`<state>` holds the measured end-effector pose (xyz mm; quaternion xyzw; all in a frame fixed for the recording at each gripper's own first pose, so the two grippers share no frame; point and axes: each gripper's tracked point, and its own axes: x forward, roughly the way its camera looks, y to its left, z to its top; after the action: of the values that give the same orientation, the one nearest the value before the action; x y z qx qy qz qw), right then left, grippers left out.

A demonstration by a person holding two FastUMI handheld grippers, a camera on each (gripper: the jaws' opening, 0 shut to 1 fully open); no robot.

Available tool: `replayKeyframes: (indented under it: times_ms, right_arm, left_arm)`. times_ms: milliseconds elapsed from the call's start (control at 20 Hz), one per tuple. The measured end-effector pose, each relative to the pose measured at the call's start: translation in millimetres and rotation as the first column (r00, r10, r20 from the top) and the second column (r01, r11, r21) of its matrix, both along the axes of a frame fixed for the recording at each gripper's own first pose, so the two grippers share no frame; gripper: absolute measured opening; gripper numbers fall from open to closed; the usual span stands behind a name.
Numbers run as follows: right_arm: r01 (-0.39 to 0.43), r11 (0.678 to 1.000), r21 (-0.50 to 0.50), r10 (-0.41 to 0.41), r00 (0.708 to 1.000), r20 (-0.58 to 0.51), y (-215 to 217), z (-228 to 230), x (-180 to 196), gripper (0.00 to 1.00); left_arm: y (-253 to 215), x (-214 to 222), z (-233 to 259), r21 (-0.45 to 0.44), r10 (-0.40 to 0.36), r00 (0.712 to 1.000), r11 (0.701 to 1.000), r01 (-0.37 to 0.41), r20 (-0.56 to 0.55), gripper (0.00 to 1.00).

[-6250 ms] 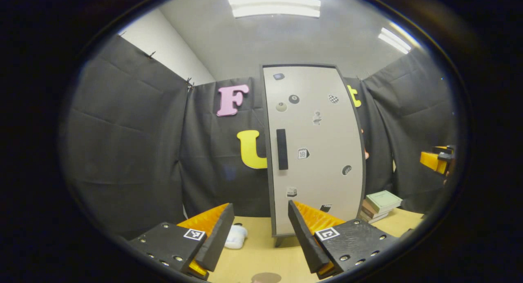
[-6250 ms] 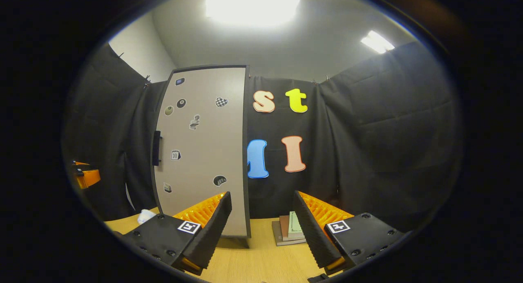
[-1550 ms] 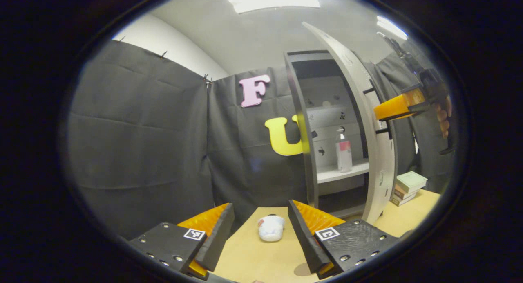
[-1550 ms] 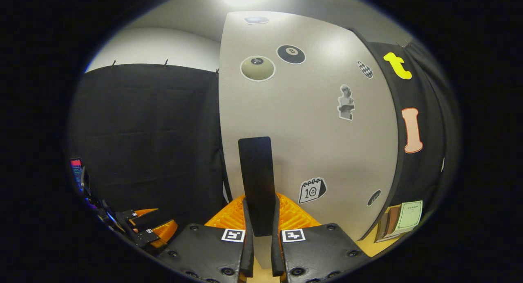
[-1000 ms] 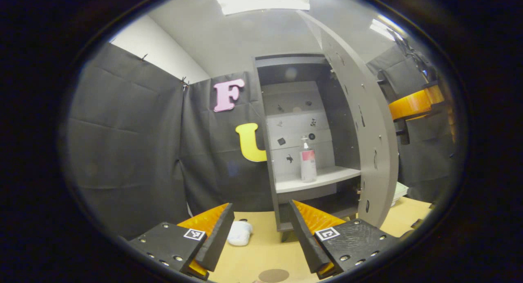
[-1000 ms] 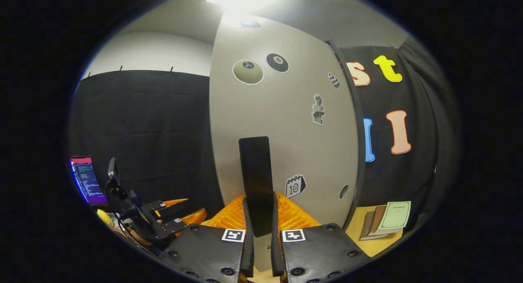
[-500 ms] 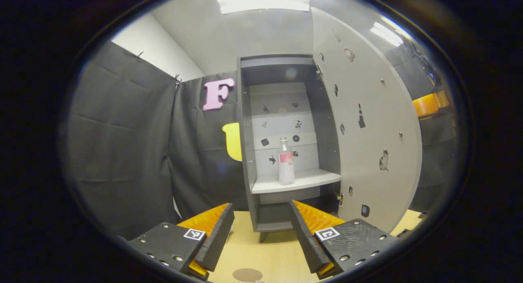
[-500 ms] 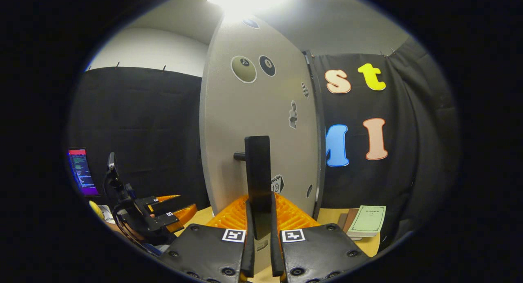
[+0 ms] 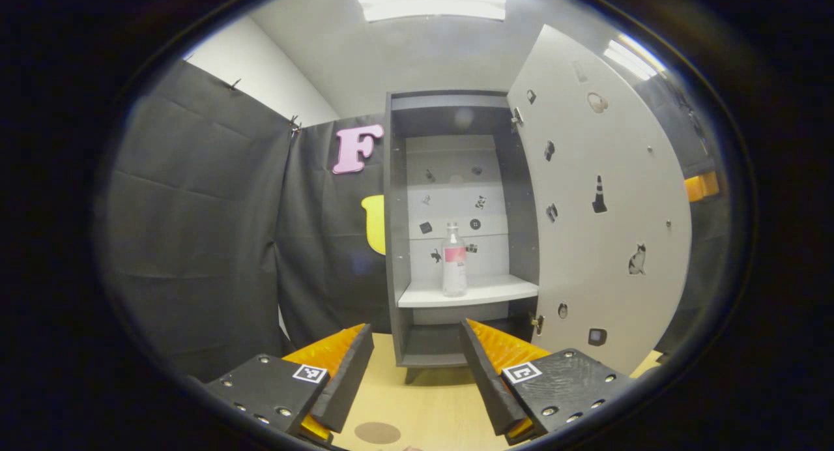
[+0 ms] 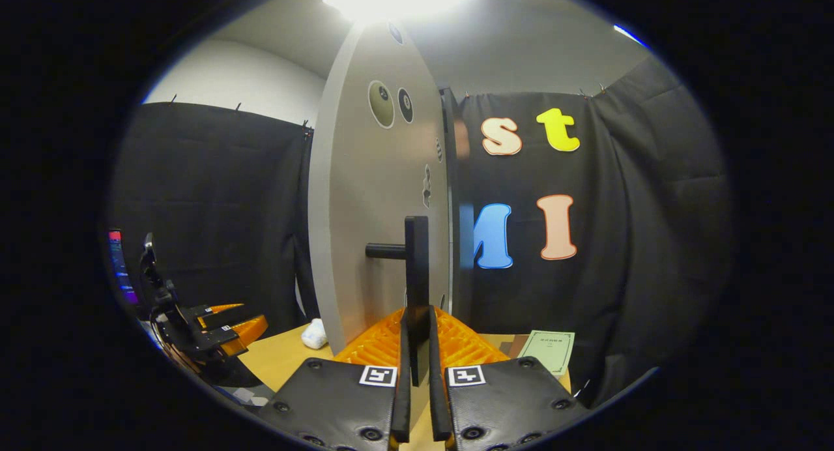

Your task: Open the cabinet door with the right hand, grasp the bottle in the cabinet with the left hand and place it on the coaster, then close the cabinet door with the right hand.

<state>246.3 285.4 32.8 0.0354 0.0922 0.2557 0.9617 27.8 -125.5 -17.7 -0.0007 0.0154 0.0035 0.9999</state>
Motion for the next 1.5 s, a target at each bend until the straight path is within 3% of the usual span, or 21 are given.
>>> replayKeyframes:
  times_ms: [150, 250, 300, 400, 650, 700, 800, 850, 1050, 1200, 1300, 1350, 1500]
  right_arm:
    - [-0.009, 1.0, 0.001, 0.009, 1.0, 0.008, -1.4, 1.5, 0.2, 0.14]
    - [0.008, 1.0, -0.028, -0.007, 1.0, 0.019, -10.3, 0.8, 1.3, 0.2]
    - [0.021, 0.999, -0.03, -0.021, 1.0, 0.017, -13.8, 0.2, 3.2, 0.14]
    - [0.022, 1.0, -0.017, -0.022, 1.0, 0.0, -9.2, -0.8, -2.1, 0.34]
    - [0.252, 0.96, -0.124, -0.247, 0.968, 0.051, -60.0, -1.5, 9.4, 0.36]
    - [0.283, 0.952, -0.118, -0.279, 0.959, 0.048, -63.4, -0.7, 7.0, 0.42]
    - [0.366, 0.924, -0.109, -0.363, 0.931, 0.047, -72.4, -2.6, 8.1, 0.97]
    - [0.414, 0.904, -0.11, -0.411, 0.91, 0.05, -80.4, -2.3, 6.8, 0.94]
    - [0.551, 0.828, -0.106, -0.549, 0.834, 0.05, -98.8, -3.2, 2.3, 0.96]
    - [0.62, 0.777, -0.108, -0.621, 0.783, 0.029, -107.1, -6.9, -0.7, 0.92]
    - [0.658, 0.744, -0.117, -0.661, 0.751, 0.018, -112.4, -9.2, -7.4, 0.96]
    - [0.671, 0.732, -0.118, -0.674, 0.738, 0.015, -113.2, -9.6, -9.0, 0.93]
    - [0.702, 0.701, -0.126, -0.707, 0.707, 0.005, -116.5, -11.7, -11.1, 0.96]
  left_arm:
    - [-3.7, 16.0, 10.0, 0.0, -0.025, 1.0, 1.0, 0.025, 0.005, 0.8]
    - [-6.9, 36.2, 20.1, -0.005, -0.055, 0.998, 0.998, 0.055, 0.012, 0.82]
    - [-8.1, 47.9, 25.3, -0.008, -0.069, 0.997, 0.998, 0.069, 0.016, 0.8]
    - [-11.4, 74.2, 34.1, -0.019, -0.096, 0.995, 0.995, 0.096, 0.021, 0.8]
    - [-27.3, 147.2, 44.9, -0.078, -0.173, 0.985, 0.982, 0.174, 0.025, 0.8]
    - [-29.6, 160.6, 45.4, -0.082, -0.187, 0.982, 0.979, 0.188, 0.022, 0.81]
    - [-34.2, 186.5, 46.7, -0.086, -0.212, 0.977, 0.973, 0.213, 0.022, 0.8]
    - [-37.5, 198.8, 48.0, -0.086, -0.225, 0.974, 0.97, 0.226, 0.024, 0.8]
    - [-51.1, 246.5, 42.9, -0.069, -0.276, 0.961, 0.959, 0.276, 0.02, 0.8]
    - [-63.3, 275.1, 30.6, -0.068, -0.313, 0.95, 0.948, 0.312, 0.003, 0.8]
    - [-72.2, 293.5, 16.2, -0.086, -0.342, 0.94, 0.937, 0.34, -0.012, 0.82]
    - [-76.0, 301.9, 10.6, -0.095, -0.354, 0.935, 0.931, 0.351, -0.017, 0.8]
    - [-82.1, 324.2, -4.4, -0.101, -0.375, 0.926, 0.923, 0.37, -0.036, 0.8]
